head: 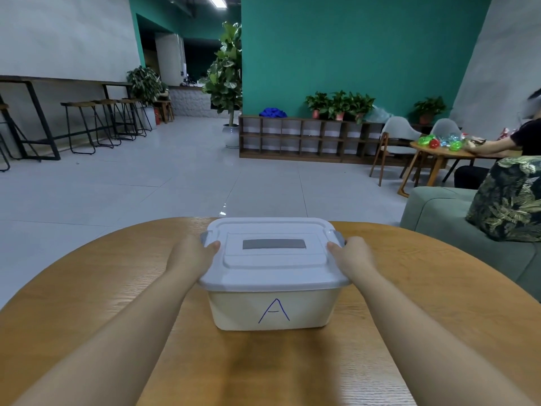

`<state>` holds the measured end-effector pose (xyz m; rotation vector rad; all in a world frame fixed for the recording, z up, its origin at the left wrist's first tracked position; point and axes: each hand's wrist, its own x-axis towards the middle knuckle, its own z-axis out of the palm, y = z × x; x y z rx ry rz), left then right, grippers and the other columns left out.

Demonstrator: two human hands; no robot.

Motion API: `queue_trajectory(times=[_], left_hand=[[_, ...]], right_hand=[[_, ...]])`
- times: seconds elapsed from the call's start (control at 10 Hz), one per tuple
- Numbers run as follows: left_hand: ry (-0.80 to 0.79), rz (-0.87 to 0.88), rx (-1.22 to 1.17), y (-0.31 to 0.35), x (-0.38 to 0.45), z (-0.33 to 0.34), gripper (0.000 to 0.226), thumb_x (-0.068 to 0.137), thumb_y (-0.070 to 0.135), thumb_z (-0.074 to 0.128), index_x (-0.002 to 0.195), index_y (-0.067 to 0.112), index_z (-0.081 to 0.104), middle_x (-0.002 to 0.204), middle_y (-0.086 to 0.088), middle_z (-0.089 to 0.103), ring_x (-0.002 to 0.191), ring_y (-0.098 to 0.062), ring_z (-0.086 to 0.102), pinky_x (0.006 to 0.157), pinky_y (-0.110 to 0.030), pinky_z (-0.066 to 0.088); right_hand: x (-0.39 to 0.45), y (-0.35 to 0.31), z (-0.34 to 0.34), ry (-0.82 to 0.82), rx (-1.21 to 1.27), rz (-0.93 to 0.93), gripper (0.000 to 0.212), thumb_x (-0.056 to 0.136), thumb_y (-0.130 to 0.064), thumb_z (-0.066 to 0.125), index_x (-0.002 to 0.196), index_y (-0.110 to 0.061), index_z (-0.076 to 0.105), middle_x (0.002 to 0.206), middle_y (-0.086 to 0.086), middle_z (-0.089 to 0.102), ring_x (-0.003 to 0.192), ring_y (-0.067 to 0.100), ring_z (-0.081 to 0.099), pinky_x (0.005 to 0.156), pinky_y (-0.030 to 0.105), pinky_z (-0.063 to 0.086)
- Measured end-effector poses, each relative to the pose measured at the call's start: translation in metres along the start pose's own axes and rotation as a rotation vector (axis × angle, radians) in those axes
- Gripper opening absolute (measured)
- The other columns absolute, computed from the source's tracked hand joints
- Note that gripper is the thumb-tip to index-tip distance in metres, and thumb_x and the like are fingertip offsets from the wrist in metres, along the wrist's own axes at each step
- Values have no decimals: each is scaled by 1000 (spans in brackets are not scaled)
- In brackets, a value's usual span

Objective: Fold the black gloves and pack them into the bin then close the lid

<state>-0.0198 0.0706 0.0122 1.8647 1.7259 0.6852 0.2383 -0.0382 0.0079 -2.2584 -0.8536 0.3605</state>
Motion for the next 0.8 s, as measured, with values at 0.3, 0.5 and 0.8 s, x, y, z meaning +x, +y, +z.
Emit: queue_trajectory(times=[0.3,0.5,0.8], left_hand=[[76,102,69,7,-10,5,36,96,24,46,63,9,40,60,-3,45,71,-29,47,48,-28,25],[56,134,164,5,-7,12,42,98,32,35,128,5,44,128,-18,52,119,-35,46,94,-40,39],[95,595,539,-11,14,26,80,66,76,-24,139,43,-22,138,22,-46,134,-8,-39,102,-41,-33]], right_hand=[[-6,-2,3,102,-102,-66,33,96,-30,49,100,0,62,86,10,57,75,27,52,58,29,37],[-4,0,4,94,-136,-168,38,97,-27,42,125,-2,51,118,15,59,100,29,53,78,35,45],[6,8,8,9,-602,-593,68,92,-60,5,148,-27,27,160,-8,11,149,19,7,113,53,26]])
